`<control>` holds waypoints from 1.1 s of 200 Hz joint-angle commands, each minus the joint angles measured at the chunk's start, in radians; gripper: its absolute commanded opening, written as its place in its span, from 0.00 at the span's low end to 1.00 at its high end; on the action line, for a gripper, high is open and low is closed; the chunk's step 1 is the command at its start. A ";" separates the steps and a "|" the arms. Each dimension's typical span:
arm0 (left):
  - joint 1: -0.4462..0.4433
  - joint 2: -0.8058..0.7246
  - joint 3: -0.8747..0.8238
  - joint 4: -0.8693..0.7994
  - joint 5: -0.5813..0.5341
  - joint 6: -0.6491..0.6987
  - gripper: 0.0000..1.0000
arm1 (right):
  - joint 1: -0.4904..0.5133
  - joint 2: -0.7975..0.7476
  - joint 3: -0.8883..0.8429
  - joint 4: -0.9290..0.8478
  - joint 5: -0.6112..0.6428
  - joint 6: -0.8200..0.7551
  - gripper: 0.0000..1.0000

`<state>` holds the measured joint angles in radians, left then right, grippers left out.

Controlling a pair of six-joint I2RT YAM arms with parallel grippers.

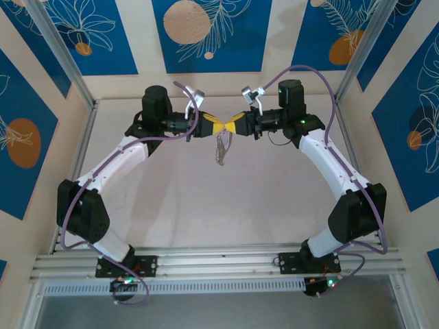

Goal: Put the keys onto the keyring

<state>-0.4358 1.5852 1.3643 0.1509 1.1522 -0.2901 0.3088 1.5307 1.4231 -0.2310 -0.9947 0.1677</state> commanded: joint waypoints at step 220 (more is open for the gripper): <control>-0.017 -0.122 -0.226 0.674 -0.296 -0.390 0.00 | 0.056 -0.290 -0.406 0.637 0.531 0.479 0.48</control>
<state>-0.4389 1.4620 1.1450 0.7460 0.8722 -0.6529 0.3428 1.2835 1.0161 0.3309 -0.5385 0.6197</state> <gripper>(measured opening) 0.049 0.471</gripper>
